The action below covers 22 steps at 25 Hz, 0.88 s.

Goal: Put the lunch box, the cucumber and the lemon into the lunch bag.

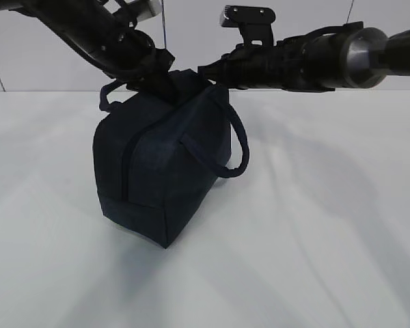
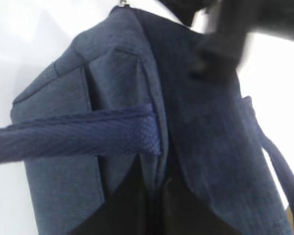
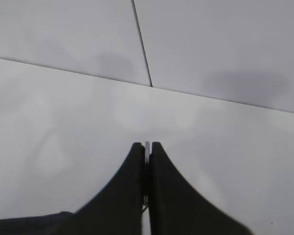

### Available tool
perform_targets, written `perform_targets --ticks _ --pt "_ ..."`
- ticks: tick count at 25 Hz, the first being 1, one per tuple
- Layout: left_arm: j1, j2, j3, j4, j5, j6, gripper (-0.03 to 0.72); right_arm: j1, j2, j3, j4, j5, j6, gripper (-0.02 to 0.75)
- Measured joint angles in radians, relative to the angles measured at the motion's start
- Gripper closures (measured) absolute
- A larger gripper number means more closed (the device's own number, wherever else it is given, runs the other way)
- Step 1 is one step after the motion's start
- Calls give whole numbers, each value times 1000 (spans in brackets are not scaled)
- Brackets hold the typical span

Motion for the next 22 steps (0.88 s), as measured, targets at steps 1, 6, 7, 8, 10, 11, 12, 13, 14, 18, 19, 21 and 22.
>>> perform_targets --ticks 1,6,7,8,10,11,12,13,14,18,19,21,22 --pt "0 -9 0 0 5 0 697 0 5 0 -7 0 2 738" --pt "0 -24 0 12 46 0 697 0 29 0 -34 -21 4 738" --pt "0 -24 0 12 52 0 697 0 33 0 -35 -25 4 738" --pt "0 -24 0 12 54 0 697 0 35 0 -35 -25 6 738" --pt "0 -24 0 16 54 0 697 0 38 0 -38 -29 17 738" --pt "0 -24 0 19 57 0 697 0 38 0 -38 -31 32 738" --pt "0 -25 0 20 58 0 697 0 38 0 -38 -33 47 738" --pt "0 -26 0 24 61 0 697 0 38 0 -40 -41 60 738" --pt "0 -26 0 29 67 0 697 0 38 0 -42 -46 70 738" --pt "0 -28 0 41 81 0 697 0 52 0 -49 -62 88 738" --pt "0 -28 0 43 86 0 697 0 55 -2 -49 -64 93 738" --pt "0 -28 0 45 88 0 697 -2 67 -2 -49 -66 107 738" --pt "0 -28 0 45 91 0 697 -2 69 -2 -57 -66 112 738"
